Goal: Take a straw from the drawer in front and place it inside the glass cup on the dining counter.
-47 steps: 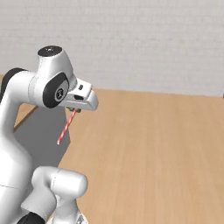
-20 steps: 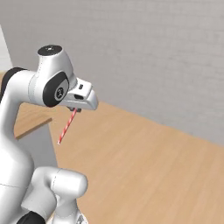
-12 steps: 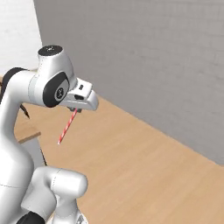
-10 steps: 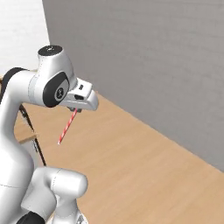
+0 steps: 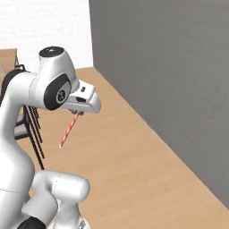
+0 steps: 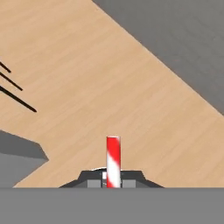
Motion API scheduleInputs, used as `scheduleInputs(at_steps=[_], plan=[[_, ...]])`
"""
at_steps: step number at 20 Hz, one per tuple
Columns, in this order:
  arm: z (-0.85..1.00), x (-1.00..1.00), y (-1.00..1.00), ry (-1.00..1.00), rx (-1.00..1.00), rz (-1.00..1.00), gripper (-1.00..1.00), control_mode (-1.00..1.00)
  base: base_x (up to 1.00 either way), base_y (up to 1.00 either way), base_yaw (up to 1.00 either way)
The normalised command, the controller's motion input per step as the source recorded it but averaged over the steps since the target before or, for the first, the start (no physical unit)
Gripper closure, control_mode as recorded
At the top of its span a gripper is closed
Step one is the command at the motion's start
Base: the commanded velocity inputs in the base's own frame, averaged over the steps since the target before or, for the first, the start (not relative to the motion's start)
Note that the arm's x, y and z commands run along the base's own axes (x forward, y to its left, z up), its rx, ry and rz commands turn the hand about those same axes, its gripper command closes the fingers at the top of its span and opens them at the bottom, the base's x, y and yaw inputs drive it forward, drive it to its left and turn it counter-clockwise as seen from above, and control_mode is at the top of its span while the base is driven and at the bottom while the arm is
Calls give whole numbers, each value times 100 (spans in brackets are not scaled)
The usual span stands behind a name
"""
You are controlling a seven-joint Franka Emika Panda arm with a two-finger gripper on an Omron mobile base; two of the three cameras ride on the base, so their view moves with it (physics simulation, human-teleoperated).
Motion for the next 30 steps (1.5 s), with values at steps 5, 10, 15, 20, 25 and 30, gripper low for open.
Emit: scheduleInputs(at_steps=[5,10,15,20,25,30], plan=[[0,0,0,0,0,0,100,100,91,-60,53],[0,0,0,0,0,0,100,100,92,-57,53],[0,0,0,0,0,0,100,100,88,-58,53],[0,0,0,0,0,0,100,100,85,-58,53],[0,0,0,0,0,0,100,100,87,-57,53],[0,0,0,0,0,0,100,100,83,-57,54]])
